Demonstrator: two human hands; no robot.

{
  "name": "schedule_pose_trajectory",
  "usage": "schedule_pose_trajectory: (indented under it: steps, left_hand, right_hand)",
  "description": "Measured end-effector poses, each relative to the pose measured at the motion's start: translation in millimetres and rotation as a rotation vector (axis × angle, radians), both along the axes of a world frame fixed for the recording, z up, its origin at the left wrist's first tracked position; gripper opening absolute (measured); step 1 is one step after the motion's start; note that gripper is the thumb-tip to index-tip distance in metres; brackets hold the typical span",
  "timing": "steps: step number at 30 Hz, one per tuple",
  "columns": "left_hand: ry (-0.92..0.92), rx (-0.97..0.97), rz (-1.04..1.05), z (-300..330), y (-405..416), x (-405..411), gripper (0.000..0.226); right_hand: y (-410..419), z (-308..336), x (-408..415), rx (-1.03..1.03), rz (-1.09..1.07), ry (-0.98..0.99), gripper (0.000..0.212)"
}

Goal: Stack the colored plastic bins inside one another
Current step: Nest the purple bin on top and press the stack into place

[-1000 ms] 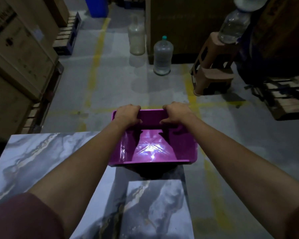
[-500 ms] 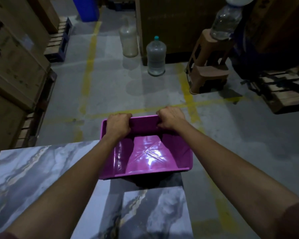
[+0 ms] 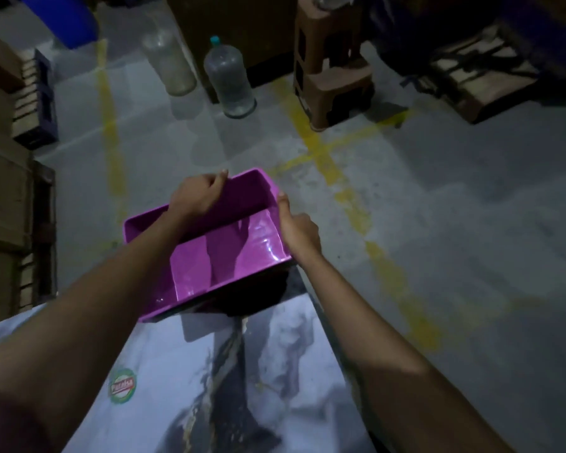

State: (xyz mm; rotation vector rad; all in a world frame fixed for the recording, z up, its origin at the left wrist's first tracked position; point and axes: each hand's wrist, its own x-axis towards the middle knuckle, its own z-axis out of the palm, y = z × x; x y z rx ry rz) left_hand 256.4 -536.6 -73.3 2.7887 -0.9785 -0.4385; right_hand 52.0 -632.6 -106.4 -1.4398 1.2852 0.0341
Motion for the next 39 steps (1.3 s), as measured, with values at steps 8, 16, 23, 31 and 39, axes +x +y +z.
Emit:
schedule_pose_trajectory:
  steps: [8, 16, 23, 31, 39]
  left_hand:
    - [-0.157, 0.047, -0.514, -2, -97, -47, 0.072]
    - [-0.144, 0.455, -0.826, -18, -129, -71, 0.080]
    - [-0.121, 0.400, -0.766, -15, -125, -77, 0.069]
    - [-0.074, -0.418, -0.365, -10, -36, -134, 0.036]
    - [-0.279, -0.163, 0.693, -17, 154, -104, 0.071]
  right_hand:
    - [8, -1, -8, 0.052, -0.083, 0.041, 0.106]
    - [22, -8, -21, 0.058, -0.225, -0.017, 0.065]
    - [24, -4, -19, 0.099, -0.277, -0.038, 0.061]
    - [22, -9, -37, 0.056, -0.163, -0.092, 0.087]
    - [32, 4, -39, 0.048, -0.042, -0.094, 0.111]
